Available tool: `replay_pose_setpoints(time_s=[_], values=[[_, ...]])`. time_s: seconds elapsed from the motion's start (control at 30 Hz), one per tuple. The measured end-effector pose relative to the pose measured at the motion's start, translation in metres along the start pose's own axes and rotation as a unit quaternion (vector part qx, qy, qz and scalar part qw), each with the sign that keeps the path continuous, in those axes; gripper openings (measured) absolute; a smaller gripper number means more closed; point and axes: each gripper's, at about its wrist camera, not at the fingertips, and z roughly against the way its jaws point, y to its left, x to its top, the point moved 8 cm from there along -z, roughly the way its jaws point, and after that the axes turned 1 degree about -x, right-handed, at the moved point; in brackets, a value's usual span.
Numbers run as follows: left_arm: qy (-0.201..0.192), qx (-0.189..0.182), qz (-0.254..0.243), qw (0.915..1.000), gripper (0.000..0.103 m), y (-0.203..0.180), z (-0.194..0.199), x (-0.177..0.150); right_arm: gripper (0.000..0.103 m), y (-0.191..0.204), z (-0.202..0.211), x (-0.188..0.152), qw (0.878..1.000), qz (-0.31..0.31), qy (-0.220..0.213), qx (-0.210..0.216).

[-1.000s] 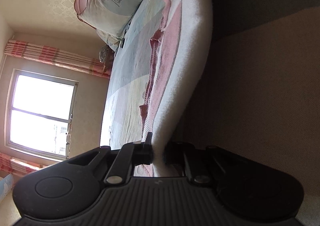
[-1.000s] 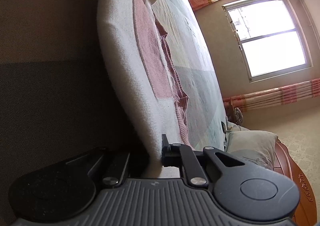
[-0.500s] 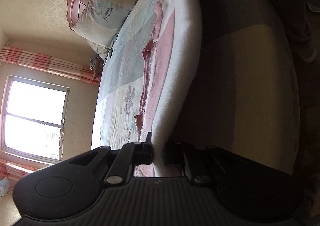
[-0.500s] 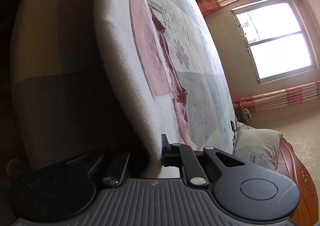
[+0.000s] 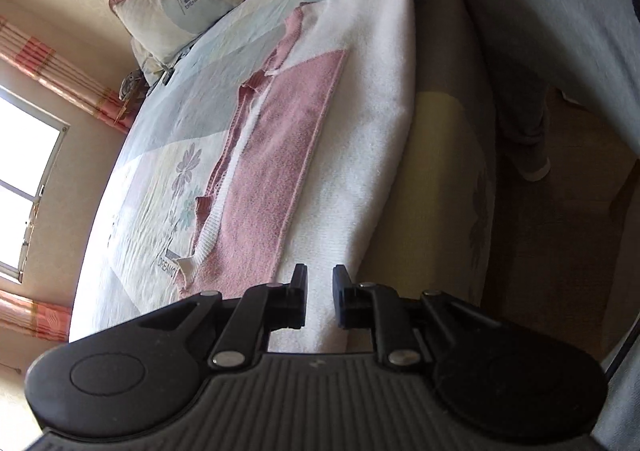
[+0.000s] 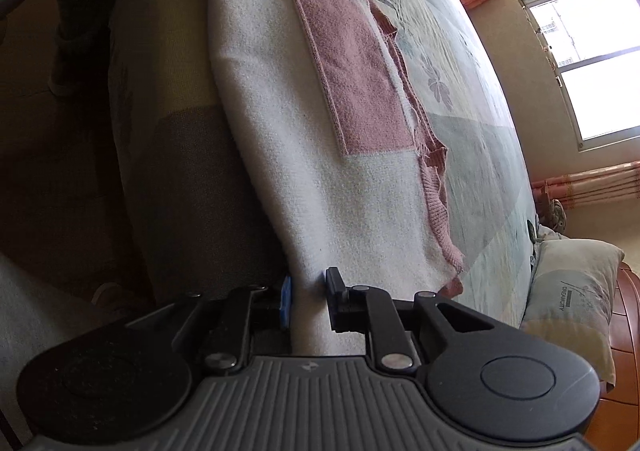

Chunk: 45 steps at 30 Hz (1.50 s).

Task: Fold clothes
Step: 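Roll both grippers upright and raise them above the folded sweater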

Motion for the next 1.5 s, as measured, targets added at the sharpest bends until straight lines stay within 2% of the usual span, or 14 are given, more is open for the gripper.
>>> replay_pose_setpoints(time_s=[0.2,0.37,0.53,0.6,0.67,0.73,0.8,0.9,0.97,1.2,1.33,1.4,1.47,1.5], values=[[-0.041,0.026,0.146,0.9881,0.016,0.070,-0.005,0.018,0.030,-0.051,0.029,-0.006,0.989,-0.139,-0.046,0.002],[-0.021,-0.024,0.240,0.9703,0.016,0.058,-0.048,0.006,0.032,-0.055,0.011,0.003,0.961,-0.265,-0.073,0.030],[0.006,-0.055,0.339,0.9391,0.019,0.036,-0.062,-0.027,0.034,-0.040,-0.017,0.000,0.922,-0.377,-0.069,0.063],[0.010,-0.052,0.365,0.9293,0.020,0.041,-0.056,-0.036,0.043,-0.032,-0.027,-0.016,0.902,-0.423,-0.055,0.071],[0.014,-0.047,0.391,0.9192,0.026,0.046,-0.050,-0.045,0.045,-0.031,-0.025,-0.025,0.882,-0.461,-0.063,0.074],[0.001,-0.025,0.400,0.9163,0.053,0.058,-0.043,-0.041,0.048,-0.036,-0.017,-0.027,0.873,-0.479,-0.066,0.065],[-0.005,-0.012,0.410,0.9119,0.067,0.065,-0.043,-0.038,0.064,-0.044,-0.009,-0.025,0.863,-0.496,-0.078,0.048],[0.023,-0.009,0.434,0.9005,0.068,0.062,-0.056,-0.046,0.068,-0.048,-0.009,-0.014,0.848,-0.518,-0.095,0.053],[0.053,-0.016,0.451,0.8909,0.068,0.051,-0.065,-0.058,0.073,-0.038,-0.016,-0.010,0.847,-0.522,-0.084,0.060],[0.032,-0.015,0.463,0.8858,0.075,0.054,-0.040,-0.055,0.086,-0.002,-0.014,-0.001,0.868,-0.490,-0.064,0.049],[0.021,-0.087,0.527,0.8454,0.076,0.042,-0.049,-0.059,0.087,-0.008,-0.005,0.005,0.864,-0.494,-0.081,0.043],[0.036,-0.093,0.552,0.8276,0.075,0.036,-0.056,-0.069,0.089,-0.007,-0.007,0.005,0.861,-0.500,-0.079,0.049],[0.027,-0.092,0.560,0.8230,0.076,0.040,-0.050,-0.068,0.089,-0.002,-0.013,0.002,0.860,-0.503,-0.063,0.054],[0.023,-0.085,0.555,0.8268,0.076,0.047,-0.047,-0.065,0.090,0.001,-0.016,-0.001,0.861,-0.502,-0.054,0.053]])
